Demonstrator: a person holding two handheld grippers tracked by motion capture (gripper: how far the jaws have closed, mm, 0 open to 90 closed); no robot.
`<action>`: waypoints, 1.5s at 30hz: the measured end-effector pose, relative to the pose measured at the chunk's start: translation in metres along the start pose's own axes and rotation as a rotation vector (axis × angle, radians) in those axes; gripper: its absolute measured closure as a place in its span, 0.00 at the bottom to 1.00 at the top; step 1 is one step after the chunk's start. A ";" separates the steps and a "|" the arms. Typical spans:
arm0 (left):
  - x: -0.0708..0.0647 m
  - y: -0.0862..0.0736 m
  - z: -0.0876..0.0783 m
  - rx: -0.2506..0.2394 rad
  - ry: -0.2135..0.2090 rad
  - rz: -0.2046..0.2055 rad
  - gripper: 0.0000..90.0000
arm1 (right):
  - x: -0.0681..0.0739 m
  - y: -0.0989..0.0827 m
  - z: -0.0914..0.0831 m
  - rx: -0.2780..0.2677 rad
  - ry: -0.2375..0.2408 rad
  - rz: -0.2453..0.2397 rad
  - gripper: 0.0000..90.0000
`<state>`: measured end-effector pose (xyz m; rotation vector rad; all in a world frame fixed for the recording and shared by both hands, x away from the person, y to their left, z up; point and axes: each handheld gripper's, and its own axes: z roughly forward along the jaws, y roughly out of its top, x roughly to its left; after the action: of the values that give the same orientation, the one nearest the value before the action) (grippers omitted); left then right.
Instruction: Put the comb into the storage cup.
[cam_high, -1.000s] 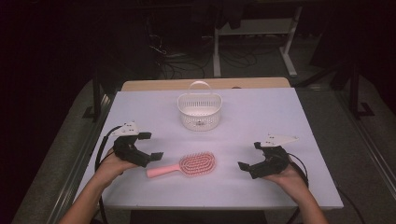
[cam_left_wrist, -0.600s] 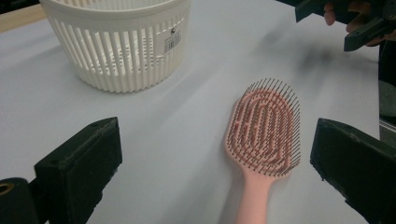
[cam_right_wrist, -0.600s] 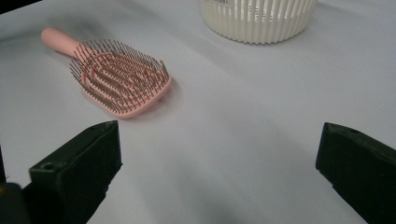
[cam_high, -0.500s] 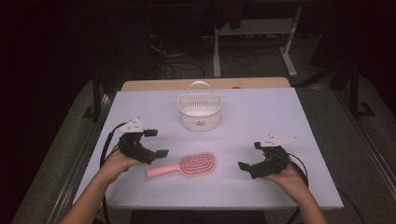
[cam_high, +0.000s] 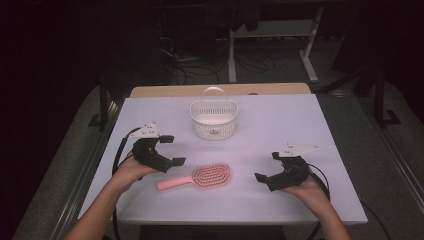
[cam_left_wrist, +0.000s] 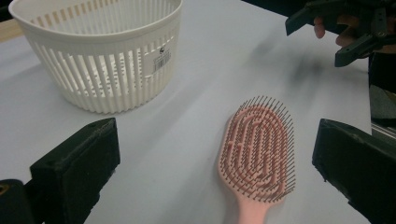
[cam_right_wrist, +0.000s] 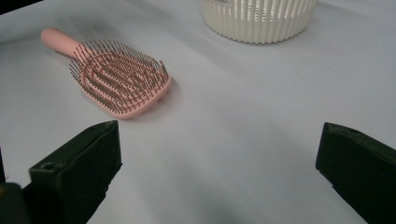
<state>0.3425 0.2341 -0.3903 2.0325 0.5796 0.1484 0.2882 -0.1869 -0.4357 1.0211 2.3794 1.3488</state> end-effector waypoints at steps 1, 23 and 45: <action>0.000 0.001 0.001 0.001 -0.002 0.002 0.01 | 0.000 0.000 0.000 0.000 0.000 0.000 0.00; -0.001 0.017 0.018 -0.016 -0.042 0.034 0.01 | -0.001 0.000 0.000 -0.004 0.001 0.004 0.00; -0.006 0.019 0.028 0.063 -0.072 0.091 0.01 | 0.000 0.000 -0.001 -0.004 -0.001 -0.005 0.00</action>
<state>0.3526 0.2015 -0.3880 2.1177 0.4525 0.1120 0.2873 -0.1879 -0.4354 1.0138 2.3756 1.3504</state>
